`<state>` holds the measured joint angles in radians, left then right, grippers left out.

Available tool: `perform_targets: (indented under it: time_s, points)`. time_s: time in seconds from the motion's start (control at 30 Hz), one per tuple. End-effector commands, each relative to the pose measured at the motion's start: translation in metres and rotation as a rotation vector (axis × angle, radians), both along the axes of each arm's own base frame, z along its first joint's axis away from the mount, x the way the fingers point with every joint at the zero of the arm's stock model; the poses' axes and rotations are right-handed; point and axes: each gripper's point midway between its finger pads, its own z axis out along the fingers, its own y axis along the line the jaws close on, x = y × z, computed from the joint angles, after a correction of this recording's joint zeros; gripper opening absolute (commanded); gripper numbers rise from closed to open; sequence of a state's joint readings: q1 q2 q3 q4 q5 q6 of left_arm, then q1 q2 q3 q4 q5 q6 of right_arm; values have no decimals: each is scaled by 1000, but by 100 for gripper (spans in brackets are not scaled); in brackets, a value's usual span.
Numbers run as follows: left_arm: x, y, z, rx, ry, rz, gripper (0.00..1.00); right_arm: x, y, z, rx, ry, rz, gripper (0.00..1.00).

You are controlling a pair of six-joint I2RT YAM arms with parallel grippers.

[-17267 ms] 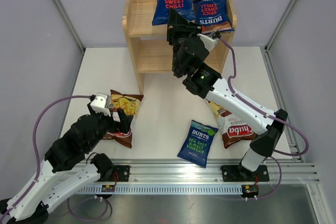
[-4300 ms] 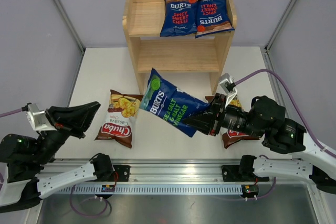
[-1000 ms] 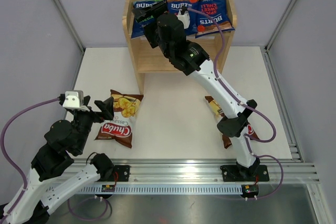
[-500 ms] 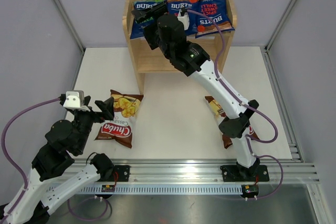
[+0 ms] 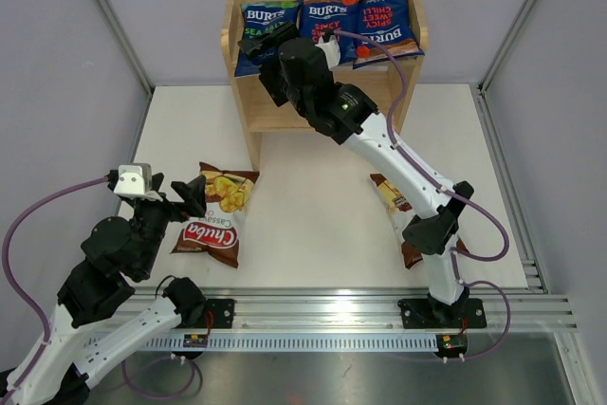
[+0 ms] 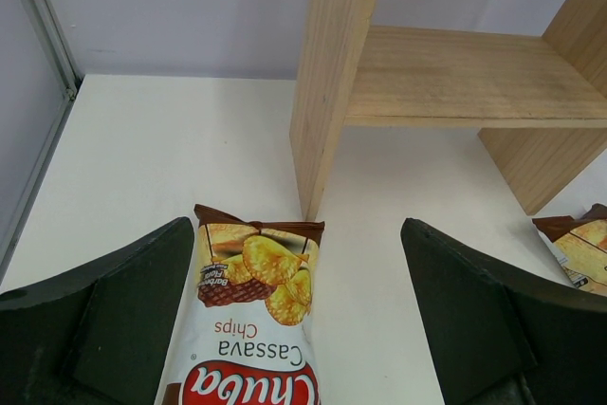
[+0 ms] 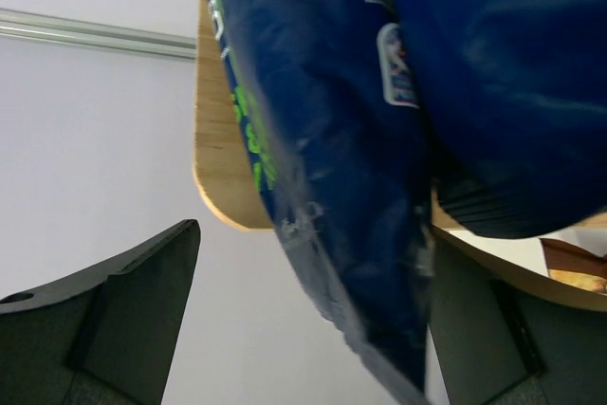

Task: Place and organize the chips bags onto the shelf

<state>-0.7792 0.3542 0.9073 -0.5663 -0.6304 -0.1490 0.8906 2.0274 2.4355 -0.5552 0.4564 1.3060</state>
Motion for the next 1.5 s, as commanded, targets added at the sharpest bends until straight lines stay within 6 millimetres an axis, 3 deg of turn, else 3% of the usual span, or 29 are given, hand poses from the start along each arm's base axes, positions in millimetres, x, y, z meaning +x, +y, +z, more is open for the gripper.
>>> perform_targets:
  time_s: [0.0, 0.33, 0.5, 0.53, 0.57, 0.6, 0.63, 0.67, 0.7, 0.83, 0.87, 0.93, 0.97, 1.03, 1.07, 1.1, 1.13, 1.17, 1.2, 1.23, 1.27, 1.3, 1.33, 1.37, 1.43, 1.47]
  points:
    - [1, -3, 11, -25, -39, -14, 95, -9, -5, 6, -4, 3, -6, 100]
    - [2, -5, 8, -15, -30, -20, 95, -17, 4, 16, -12, -70, 64, 99]
    - [3, -5, 8, -13, -28, -11, 95, -32, 4, 26, -34, -104, 126, 99]
    - [4, -4, 7, -11, -26, -5, 98, -36, 3, 26, -53, -121, 137, 99]
    - [4, -3, 9, -15, -29, -2, 99, -37, 8, 14, -67, -131, 153, 99]
    - [5, -3, 7, -12, -23, 3, 99, -47, -3, 29, -47, -161, 157, 100]
    - [6, -3, 7, -8, -21, 6, 99, -50, -6, 28, -50, -170, 160, 99]
    - [7, -4, 7, -9, -18, 5, 99, -49, -6, 15, -66, -161, 159, 99]
    - [9, -4, 6, -5, -13, 8, 99, -55, -14, 24, -54, -177, 159, 99]
    - [11, -7, 3, 0, -3, 1, 99, -70, -22, 14, -89, -228, 207, 99]
    - [11, -7, 4, -1, -5, 0, 99, -85, -28, 28, -63, -273, 249, 99]
    - [13, -7, 3, 8, -1, 1, 99, -98, -29, 26, -80, -342, 300, 99]
    - [13, -7, 2, 13, 3, 3, 99, -115, -32, 36, -80, -383, 365, 99]
    - [14, -7, 0, 21, 18, 9, 99, -131, -37, 27, -205, -426, 447, 99]
    - [15, -8, -1, 22, 24, 8, 99, -150, -42, 31, -238, -461, 523, 100]
    - [15, -9, -2, 26, 29, 3, 99, -155, -51, 25, -328, -498, 540, 99]
    - [15, -9, -3, 28, 33, 5, 99, -163, -60, 1, -412, -459, 576, 100]
    - [16, -8, -3, 28, 35, 9, 99, -178, -83, 10, -439, -497, 573, 99]
    - [16, -8, -2, 29, 38, 11, 99, -180, -100, 3, -516, -513, 549, 99]
    - [16, -9, -2, 29, 42, 11, 99, -182, -119, -26, -602, -445, 533, 100]
    - [16, -8, 0, 26, 41, 14, 99, -189, -157, -13, -623, -463, 427, 99]
    - [17, -7, 0, 29, 47, 22, 99, -191, -178, -18, -668, -461, 378, 100]
    - [18, -6, 0, 26, 47, 25, 99, -193, -197, -40, -728, -414, 351, 99]
    - [19, -6, 0, 28, 49, 28, 99, -202, -233, -29, -727, -436, 252, 99]
    - [21, -4, 1, 20, 46, 36, 99, -209, -260, -45, -778, -414, 204, 99]
    - [22, -4, 2, 19, 47, 33, 99, -218, -281, -39, -765, -441, 160, 99]
